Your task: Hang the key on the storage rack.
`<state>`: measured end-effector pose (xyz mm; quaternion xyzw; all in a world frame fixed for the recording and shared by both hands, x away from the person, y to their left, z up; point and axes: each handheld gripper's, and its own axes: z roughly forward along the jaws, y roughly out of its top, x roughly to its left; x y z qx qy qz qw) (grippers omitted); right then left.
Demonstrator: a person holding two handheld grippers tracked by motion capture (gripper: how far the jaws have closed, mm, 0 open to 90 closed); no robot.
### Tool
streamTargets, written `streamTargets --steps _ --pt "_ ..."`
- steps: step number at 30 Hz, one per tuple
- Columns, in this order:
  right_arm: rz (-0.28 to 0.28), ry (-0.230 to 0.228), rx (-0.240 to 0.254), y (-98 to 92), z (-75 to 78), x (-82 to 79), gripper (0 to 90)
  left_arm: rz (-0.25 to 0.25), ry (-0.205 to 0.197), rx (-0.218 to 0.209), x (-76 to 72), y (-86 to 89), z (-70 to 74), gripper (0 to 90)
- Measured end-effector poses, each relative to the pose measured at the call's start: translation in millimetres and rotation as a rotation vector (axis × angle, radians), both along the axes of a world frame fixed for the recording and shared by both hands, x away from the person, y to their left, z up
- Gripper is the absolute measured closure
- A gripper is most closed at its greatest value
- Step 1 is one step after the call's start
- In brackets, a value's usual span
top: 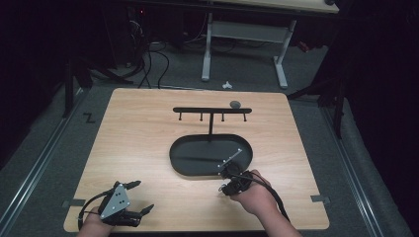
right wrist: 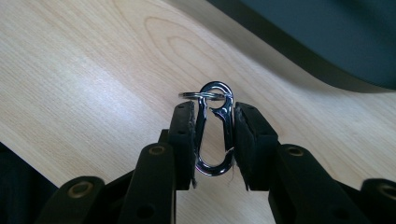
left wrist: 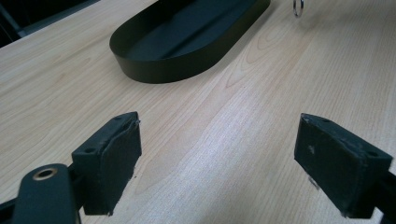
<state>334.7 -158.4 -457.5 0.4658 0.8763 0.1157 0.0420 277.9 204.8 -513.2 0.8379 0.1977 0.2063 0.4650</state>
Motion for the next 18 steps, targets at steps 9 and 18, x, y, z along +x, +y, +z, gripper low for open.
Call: streamTargets --steps 9,18 --pt "-0.040 -0.009 0.022 -18.2 13.3 3.4 69.9 0.000 -0.001 0.001 0.0 -0.3 -0.1 15.3" --pt "-0.108 -0.046 0.022 -45.0 37.3 10.4 69.9 -0.002 0.000 0.002 0.0 -0.5 -0.2 15.3"
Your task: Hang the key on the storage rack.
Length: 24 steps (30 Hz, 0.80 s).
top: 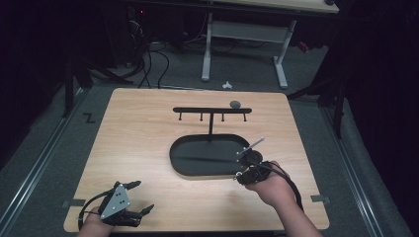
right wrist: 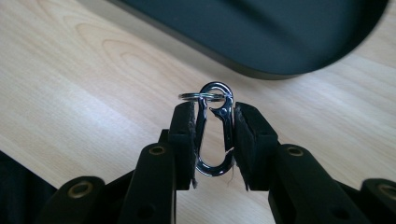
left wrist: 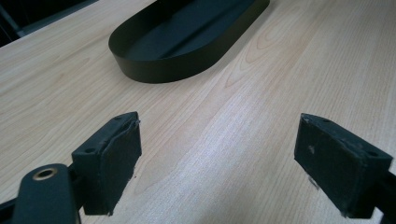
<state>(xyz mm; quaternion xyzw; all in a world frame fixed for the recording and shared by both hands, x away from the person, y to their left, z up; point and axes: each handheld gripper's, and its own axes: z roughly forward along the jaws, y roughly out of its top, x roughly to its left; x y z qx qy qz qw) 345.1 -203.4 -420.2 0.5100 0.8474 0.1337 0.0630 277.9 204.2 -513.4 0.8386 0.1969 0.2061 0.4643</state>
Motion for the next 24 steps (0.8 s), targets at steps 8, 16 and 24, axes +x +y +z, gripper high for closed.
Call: streamTargets --steps 8,16,24 --pt "-0.051 -0.018 0.010 -20.2 15.4 4.6 69.9 -0.001 0.001 0.001 0.0 -0.1 -0.1 15.3" --pt "-0.085 -0.023 0.002 -35.1 23.6 7.2 69.9 -0.002 0.002 0.001 -0.1 -0.1 -0.2 15.3" --pt "-0.106 -0.033 0.008 -42.5 29.1 7.2 70.0 -0.002 0.004 0.002 -0.1 -0.6 -0.6 15.3"
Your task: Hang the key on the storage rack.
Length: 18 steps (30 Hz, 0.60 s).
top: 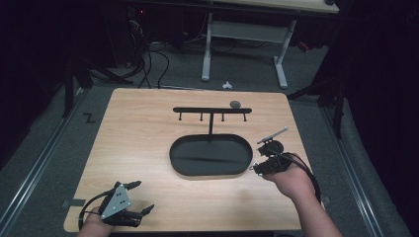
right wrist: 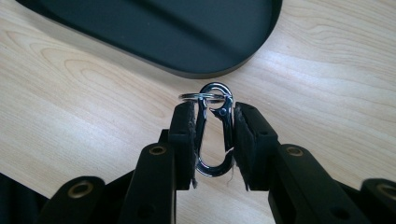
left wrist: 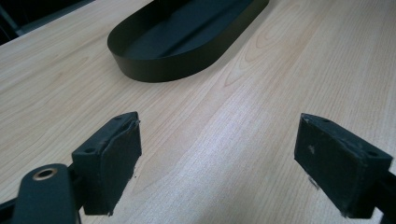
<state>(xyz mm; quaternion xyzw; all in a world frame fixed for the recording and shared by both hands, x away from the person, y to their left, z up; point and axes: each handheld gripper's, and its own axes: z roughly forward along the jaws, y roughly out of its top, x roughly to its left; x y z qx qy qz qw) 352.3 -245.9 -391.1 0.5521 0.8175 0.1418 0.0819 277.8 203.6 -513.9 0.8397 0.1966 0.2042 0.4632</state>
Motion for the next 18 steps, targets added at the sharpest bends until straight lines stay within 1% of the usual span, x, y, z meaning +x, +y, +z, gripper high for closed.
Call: streamTargets --steps 2,4,5,8,12,18 --pt "-0.007 -0.005 0.006 -1.8 2.4 1.2 70.0 -0.001 0.000 0.001 -0.1 0.0 0.0 15.3" --pt "-0.011 -0.009 -0.001 -3.4 6.5 3.0 69.9 0.001 0.000 -0.001 -0.1 -0.3 -0.3 15.3" --pt "-0.013 -0.016 0.006 -3.9 8.4 4.0 70.0 0.001 0.000 -0.002 0.0 -0.3 -0.3 15.3" --pt "-0.014 -0.023 0.004 -3.6 16.0 7.5 70.0 0.000 0.000 -0.002 0.0 -0.3 -0.2 15.3" --pt "-0.022 -0.025 0.027 -2.4 23.6 13.3 69.9 -0.001 0.002 -0.003 0.2 0.0 -0.2 15.3" --pt "-0.032 -0.038 0.020 -0.2 34.1 23.9 70.0 -0.005 0.001 0.000 0.1 0.0 -0.1 15.3"
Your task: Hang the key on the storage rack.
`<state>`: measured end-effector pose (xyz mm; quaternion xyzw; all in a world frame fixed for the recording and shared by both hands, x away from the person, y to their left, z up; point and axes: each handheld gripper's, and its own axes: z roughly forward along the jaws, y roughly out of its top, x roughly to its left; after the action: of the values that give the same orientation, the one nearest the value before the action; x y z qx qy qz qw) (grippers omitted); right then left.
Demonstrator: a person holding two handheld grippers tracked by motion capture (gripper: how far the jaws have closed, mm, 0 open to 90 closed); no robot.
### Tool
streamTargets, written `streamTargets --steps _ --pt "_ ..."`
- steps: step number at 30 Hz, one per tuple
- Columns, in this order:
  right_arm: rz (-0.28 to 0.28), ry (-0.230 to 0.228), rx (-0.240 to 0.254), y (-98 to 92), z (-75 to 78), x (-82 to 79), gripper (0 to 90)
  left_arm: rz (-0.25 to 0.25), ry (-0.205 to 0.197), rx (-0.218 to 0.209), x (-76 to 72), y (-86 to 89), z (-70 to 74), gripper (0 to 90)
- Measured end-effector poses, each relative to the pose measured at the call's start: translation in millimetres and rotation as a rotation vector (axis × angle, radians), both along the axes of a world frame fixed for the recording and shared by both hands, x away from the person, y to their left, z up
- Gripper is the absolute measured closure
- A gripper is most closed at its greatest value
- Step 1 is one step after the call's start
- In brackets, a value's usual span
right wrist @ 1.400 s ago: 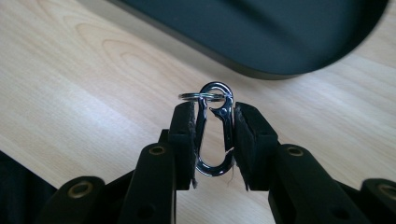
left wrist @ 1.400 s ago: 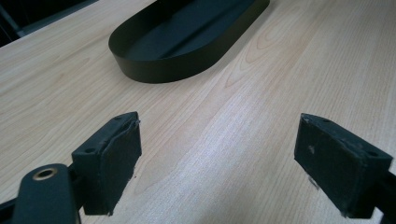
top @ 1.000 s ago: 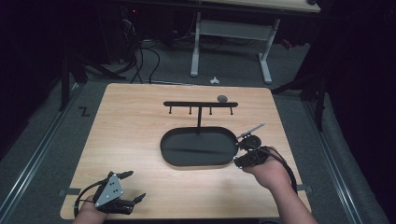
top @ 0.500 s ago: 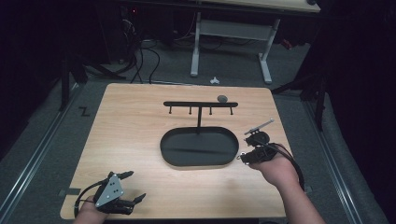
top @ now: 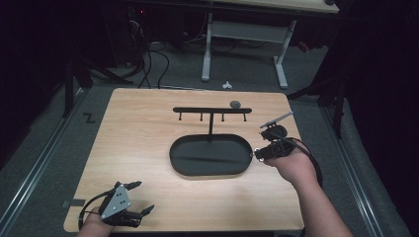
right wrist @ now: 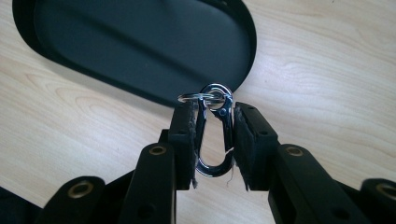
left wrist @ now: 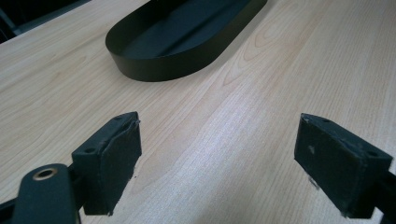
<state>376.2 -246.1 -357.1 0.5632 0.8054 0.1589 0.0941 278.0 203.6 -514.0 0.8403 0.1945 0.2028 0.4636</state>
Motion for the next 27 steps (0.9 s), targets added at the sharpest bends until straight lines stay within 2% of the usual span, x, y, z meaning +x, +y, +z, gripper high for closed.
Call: streamTargets --steps 9,27 --pt "-0.004 -0.012 -0.007 5.2 9.5 15.1 70.0 -0.003 0.002 0.003 -0.1 0.1 0.1 15.3" --pt "-0.012 -0.044 0.009 13.5 27.7 36.7 70.0 0.001 0.000 0.002 -0.3 1.1 0.2 15.3"
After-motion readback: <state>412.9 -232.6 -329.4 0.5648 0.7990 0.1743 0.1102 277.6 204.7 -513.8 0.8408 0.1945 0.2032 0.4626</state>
